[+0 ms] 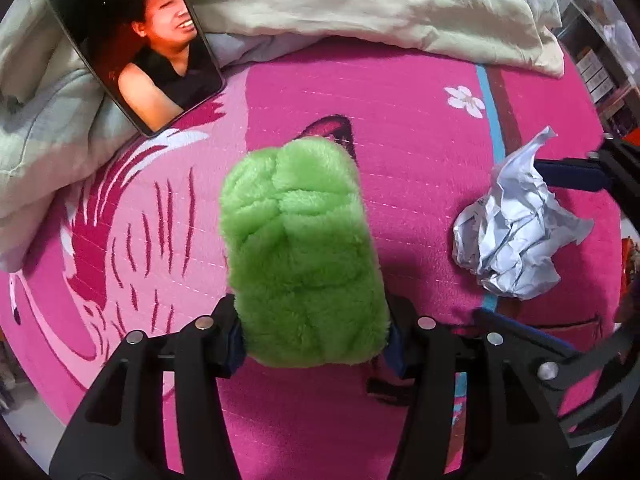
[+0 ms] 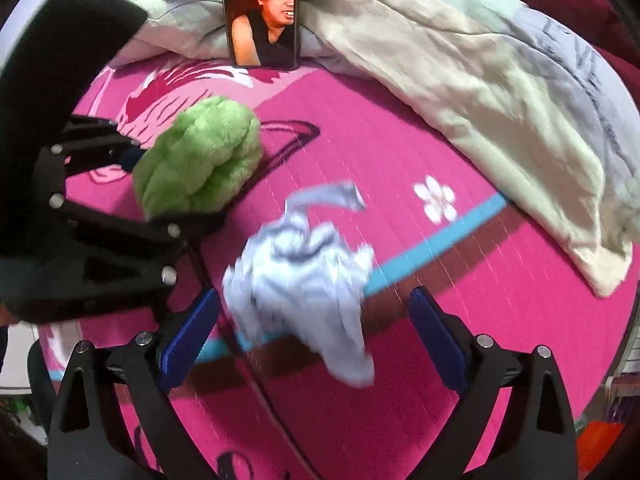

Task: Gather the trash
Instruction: 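Grasp the green fuzzy sock with the left gripper while the right gripper grasps the crumpled paper, then carry the green sock and paper with both grippers over the black bin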

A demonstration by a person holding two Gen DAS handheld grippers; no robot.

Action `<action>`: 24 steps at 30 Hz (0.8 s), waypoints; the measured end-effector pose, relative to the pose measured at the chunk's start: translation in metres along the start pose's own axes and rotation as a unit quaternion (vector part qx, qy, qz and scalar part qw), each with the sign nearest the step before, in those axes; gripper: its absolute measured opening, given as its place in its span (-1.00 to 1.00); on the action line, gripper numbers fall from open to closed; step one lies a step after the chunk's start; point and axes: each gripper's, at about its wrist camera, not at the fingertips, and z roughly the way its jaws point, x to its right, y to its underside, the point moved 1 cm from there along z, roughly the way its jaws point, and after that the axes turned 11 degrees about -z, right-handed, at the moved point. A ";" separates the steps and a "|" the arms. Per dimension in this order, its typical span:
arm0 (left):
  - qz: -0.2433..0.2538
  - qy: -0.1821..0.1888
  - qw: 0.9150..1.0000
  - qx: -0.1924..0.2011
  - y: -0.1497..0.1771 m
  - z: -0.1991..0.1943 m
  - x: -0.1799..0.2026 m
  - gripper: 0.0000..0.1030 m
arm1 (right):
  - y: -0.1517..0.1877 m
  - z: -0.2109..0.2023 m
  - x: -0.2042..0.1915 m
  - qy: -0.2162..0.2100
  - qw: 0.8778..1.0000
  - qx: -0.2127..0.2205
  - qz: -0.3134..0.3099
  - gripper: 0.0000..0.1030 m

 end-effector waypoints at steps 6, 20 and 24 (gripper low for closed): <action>-0.018 0.011 1.000 0.007 0.001 -0.002 -0.012 0.02 | -0.007 0.018 -0.004 0.016 1.000 0.001 -0.019 0.01; 0.020 -0.001 1.000 0.019 0.074 -0.050 0.040 0.02 | 0.083 -0.028 -0.016 0.000 0.999 -0.002 0.047 0.02; 0.028 -0.005 1.000 0.013 0.097 -0.059 0.065 0.02 | 0.119 -0.044 -0.020 0.002 0.998 -0.009 0.061 0.02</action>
